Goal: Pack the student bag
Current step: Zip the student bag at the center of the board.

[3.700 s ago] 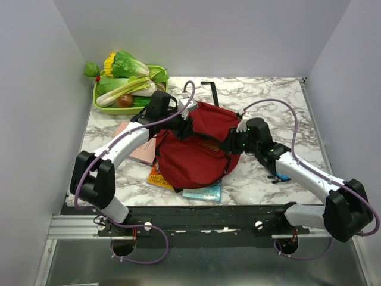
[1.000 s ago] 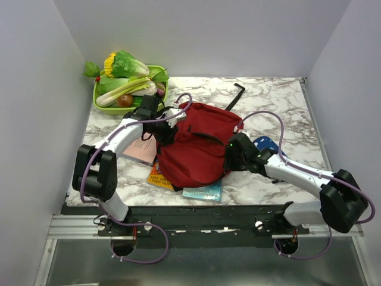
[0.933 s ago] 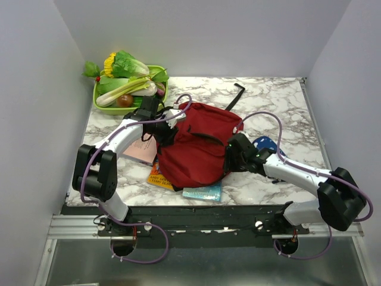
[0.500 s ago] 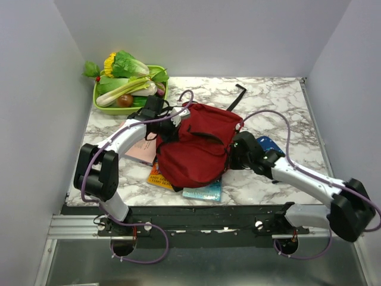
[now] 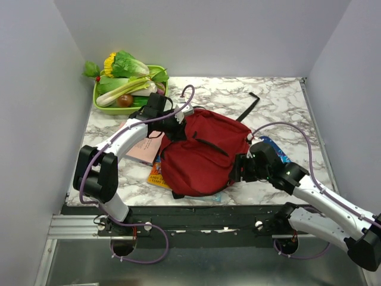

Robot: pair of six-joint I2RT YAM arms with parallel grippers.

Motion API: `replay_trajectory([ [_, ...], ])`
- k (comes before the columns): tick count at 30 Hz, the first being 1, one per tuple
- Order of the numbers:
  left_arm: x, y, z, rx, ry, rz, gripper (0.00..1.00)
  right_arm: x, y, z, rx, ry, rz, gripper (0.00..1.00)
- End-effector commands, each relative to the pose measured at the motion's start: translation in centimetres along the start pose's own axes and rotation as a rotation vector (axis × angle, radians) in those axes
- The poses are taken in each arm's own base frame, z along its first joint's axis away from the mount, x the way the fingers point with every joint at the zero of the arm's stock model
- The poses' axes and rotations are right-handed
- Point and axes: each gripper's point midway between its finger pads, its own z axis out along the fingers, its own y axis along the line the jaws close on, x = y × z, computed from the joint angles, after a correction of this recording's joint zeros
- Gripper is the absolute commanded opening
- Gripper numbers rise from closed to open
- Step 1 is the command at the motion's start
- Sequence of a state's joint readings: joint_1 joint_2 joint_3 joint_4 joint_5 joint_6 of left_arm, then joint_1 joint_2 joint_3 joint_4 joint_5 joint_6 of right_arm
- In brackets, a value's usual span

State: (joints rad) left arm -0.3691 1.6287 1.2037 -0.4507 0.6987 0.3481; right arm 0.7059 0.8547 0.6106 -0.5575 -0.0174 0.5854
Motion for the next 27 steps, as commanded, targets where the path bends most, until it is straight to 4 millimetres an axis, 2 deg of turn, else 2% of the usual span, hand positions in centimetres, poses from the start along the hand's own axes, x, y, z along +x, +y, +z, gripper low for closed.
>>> replay_trajectory([
  [1,0.2,-0.2,0.2,0.008,0.005,0.037,0.37,-6.2,2.8,-2.4,-0.013,-0.112,-0.082,0.71],
  [3,0.0,0.4,0.2,-0.02,0.001,0.033,0.37,-8.8,4.6,-2.0,-0.039,-0.146,-0.102,0.72],
  [4,-0.1,0.7,0.2,-0.036,-0.002,0.032,0.38,-11.3,6.3,-2.9,-0.073,-0.199,-0.107,0.72],
  [5,-0.2,1.1,0.1,-0.058,-0.003,0.022,0.38,-12.7,7.2,-2.6,-0.086,-0.228,-0.11,0.72],
  [6,-0.2,1.5,-0.1,-0.071,-0.008,0.017,0.37,-13.3,7.4,-1.0,-0.076,-0.208,-0.121,0.71],
  [7,-0.2,1.9,-0.3,-0.083,-0.011,-0.001,0.37,-15.2,8.5,-0.7,-0.089,-0.234,-0.125,0.71],
  [8,-0.2,2.2,-0.6,-0.092,-0.017,-0.017,0.37,-16.6,8.8,0.1,-0.091,-0.256,-0.119,0.71],
  [9,-0.2,2.4,-0.7,-0.096,-0.025,-0.058,0.37,-16.7,8.5,3.0,-0.068,-0.21,-0.116,0.69],
  [10,-0.1,2.6,-0.9,-0.1,-0.03,-0.083,0.37,-17.1,8.8,4.2,-0.076,-0.199,-0.116,0.69],
  [11,0.2,3.2,-1.4,-0.108,-0.038,-0.11,0.37,-18.9,9.6,4.7,-0.097,-0.224,-0.118,0.68],
  [12,0.3,3.2,-1.7,-0.108,-0.043,-0.123,0.37,-19.1,9.4,6.2,-0.085,-0.201,-0.119,0.66],
  [13,0.9,3.3,-1.7,-0.111,-0.035,-0.127,0.37,-18.3,8.7,9.1,-0.063,-0.138,-0.12,0.64],
  [14,0.8,3.2,-2.2,-0.121,-0.043,-0.114,0.37,-19.3,9.2,9.9,-0.068,-0.139,-0.122,0.63],
  [15,1.0,3.3,-2.5,-0.129,-0.045,-0.114,0.37,-19.4,9.3,10.7,-0.072,-0.125,-0.13,0.61],
  [16,1.4,3.2,-2.6,-0.129,-0.042,-0.117,0.37,-18.8,9.0,12.5,-0.062,-0.09,-0.13,0.6],
  [18,1.5,3.4,-3.2,-0.142,-0.05,-0.119,0.37,-19.6,9.7,13.2,-0.081,-0.092,-0.126,0.59],
  [20,1.8,3.3,-3.3,-0.144,-0.049,-0.116,0.37,-19.2,9.8,14.5,-0.082,-0.064,-0.118,0.57],
  [27,1.8,4.4,-3.1,-0.182,-0.062,-0.105,0.37,-17.8,10.6,15.4,-0.141,-0.008,-0.096,0.53],
])
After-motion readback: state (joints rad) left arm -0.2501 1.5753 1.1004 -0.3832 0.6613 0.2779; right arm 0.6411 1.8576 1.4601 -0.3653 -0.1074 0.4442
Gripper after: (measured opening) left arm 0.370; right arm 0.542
